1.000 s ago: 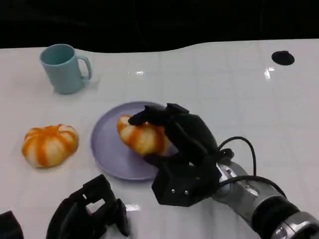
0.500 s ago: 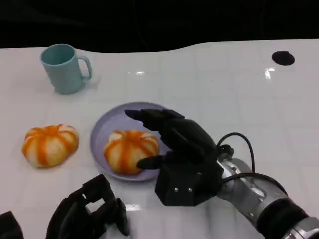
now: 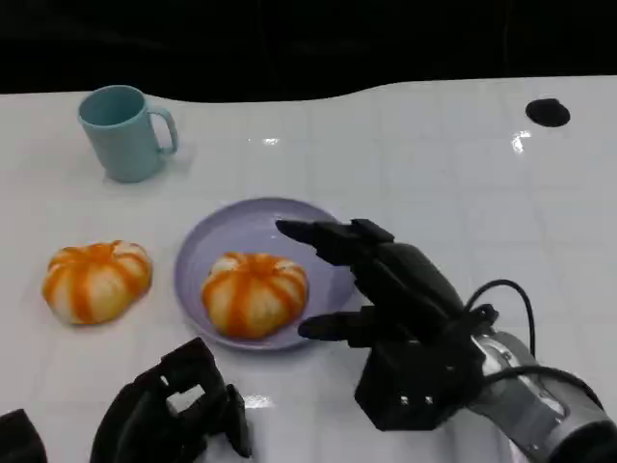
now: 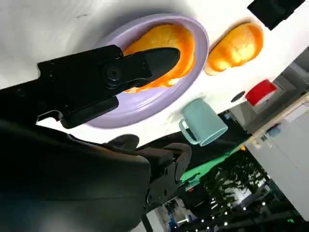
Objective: Grasp the bread from the table and place it into the plate.
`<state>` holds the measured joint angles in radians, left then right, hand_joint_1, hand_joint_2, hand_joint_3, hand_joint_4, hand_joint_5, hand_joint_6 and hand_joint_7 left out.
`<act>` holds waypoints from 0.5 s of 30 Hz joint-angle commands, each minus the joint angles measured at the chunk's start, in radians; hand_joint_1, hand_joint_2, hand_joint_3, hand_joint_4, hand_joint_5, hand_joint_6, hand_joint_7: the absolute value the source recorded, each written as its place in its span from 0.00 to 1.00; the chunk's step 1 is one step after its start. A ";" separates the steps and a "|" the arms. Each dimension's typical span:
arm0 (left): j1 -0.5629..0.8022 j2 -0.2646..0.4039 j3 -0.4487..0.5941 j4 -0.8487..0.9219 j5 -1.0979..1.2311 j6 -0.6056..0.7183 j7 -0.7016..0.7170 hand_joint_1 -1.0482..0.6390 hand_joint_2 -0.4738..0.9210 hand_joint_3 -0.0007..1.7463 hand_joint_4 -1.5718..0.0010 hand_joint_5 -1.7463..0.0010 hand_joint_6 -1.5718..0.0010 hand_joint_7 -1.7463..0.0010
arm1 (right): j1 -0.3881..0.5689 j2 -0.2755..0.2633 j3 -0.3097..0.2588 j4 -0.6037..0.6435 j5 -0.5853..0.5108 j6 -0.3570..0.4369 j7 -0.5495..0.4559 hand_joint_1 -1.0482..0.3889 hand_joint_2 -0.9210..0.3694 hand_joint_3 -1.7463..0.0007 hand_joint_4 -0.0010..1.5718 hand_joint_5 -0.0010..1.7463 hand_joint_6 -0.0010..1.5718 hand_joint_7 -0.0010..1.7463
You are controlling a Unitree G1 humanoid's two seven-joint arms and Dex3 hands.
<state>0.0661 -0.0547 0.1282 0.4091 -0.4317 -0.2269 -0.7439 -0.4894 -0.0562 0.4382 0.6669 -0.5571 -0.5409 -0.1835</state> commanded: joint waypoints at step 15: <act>0.000 0.012 0.001 -0.007 -0.007 0.015 0.007 0.24 1.00 0.13 0.48 0.00 0.57 0.07 | 0.290 -0.133 -0.156 -0.281 0.235 -0.204 0.093 0.42 0.00 0.93 0.43 1.00 0.32 0.98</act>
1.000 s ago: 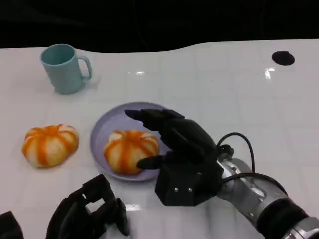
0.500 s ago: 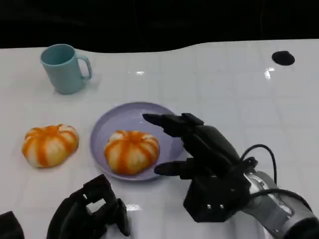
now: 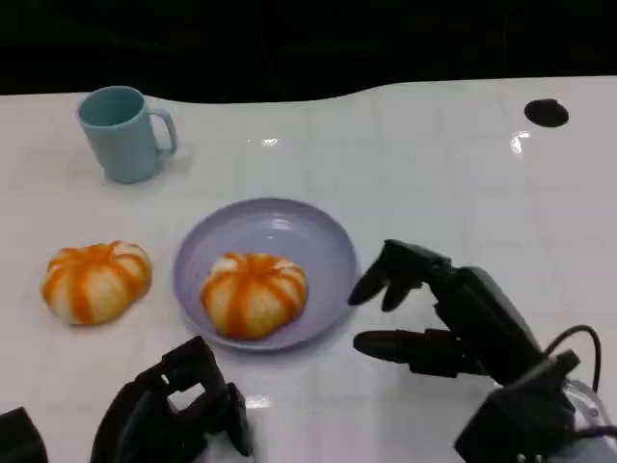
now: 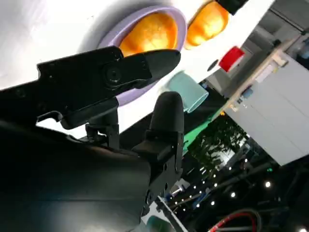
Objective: Grasp the bread from the table and place it into the plate.
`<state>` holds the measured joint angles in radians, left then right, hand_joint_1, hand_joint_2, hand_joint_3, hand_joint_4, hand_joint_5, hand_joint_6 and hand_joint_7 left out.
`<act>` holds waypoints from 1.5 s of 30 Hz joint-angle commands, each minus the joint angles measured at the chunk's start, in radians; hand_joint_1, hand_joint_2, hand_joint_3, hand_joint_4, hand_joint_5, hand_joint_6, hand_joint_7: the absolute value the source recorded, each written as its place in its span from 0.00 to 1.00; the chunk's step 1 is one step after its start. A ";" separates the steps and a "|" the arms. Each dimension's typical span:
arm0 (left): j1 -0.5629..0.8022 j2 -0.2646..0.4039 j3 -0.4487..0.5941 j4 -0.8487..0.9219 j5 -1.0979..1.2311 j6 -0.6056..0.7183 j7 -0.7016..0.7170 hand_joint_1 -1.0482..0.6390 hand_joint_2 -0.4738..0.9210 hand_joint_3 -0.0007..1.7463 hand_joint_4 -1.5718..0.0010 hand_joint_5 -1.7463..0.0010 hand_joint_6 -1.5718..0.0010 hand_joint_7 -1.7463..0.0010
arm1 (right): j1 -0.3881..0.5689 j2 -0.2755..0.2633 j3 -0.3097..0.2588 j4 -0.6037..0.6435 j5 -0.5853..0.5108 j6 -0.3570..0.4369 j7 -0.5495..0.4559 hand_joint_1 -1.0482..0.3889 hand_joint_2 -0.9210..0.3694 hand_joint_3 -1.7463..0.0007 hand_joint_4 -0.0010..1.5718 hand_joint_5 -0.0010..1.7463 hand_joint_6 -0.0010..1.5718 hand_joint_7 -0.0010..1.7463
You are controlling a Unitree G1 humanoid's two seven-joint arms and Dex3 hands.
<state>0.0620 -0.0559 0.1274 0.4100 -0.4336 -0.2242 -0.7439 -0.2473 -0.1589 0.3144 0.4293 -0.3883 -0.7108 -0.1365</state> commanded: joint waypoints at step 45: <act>0.021 0.011 -0.005 -0.038 -0.008 0.031 0.002 0.24 1.00 0.13 0.50 0.00 0.58 0.08 | 0.409 0.043 -0.199 -0.306 0.557 0.284 0.501 0.43 0.03 0.79 0.51 1.00 0.37 1.00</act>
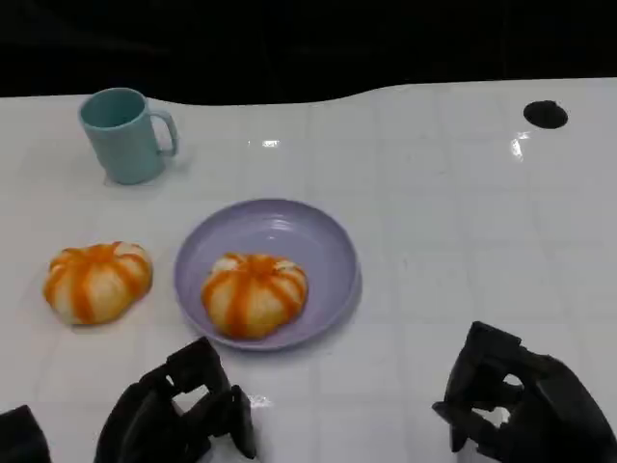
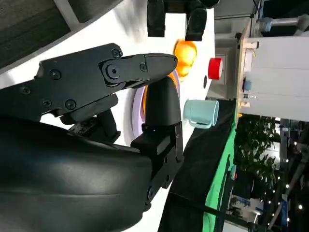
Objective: Grasp the bread from the table and place it into the plate.
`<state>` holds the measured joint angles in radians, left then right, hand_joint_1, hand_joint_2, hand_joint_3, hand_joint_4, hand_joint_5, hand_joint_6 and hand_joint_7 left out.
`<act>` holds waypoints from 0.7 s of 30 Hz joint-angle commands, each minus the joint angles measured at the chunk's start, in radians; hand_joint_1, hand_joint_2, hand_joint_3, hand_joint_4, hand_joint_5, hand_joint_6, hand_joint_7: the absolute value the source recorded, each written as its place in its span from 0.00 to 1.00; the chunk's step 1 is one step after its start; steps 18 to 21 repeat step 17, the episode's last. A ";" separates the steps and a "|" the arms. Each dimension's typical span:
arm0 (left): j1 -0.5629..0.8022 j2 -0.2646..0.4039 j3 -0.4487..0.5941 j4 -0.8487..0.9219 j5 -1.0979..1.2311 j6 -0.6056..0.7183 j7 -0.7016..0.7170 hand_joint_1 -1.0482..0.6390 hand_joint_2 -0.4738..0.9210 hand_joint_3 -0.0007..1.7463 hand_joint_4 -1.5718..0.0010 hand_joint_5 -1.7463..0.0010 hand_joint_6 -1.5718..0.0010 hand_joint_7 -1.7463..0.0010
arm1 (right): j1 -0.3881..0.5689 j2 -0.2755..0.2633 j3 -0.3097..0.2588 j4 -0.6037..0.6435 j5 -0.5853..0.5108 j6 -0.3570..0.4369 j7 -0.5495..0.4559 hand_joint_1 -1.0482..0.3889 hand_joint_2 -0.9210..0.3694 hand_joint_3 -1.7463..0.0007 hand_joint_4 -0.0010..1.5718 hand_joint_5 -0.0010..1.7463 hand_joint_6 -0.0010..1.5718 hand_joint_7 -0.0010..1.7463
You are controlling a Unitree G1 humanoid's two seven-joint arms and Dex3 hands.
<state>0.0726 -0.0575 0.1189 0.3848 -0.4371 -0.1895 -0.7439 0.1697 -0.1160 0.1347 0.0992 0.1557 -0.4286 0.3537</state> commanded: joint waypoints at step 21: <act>0.003 0.018 0.009 -0.005 -0.009 0.005 -0.001 0.24 1.00 0.13 0.49 0.00 0.57 0.09 | -0.024 0.017 -0.031 0.041 0.025 0.001 0.040 0.43 0.06 0.75 0.52 1.00 0.38 1.00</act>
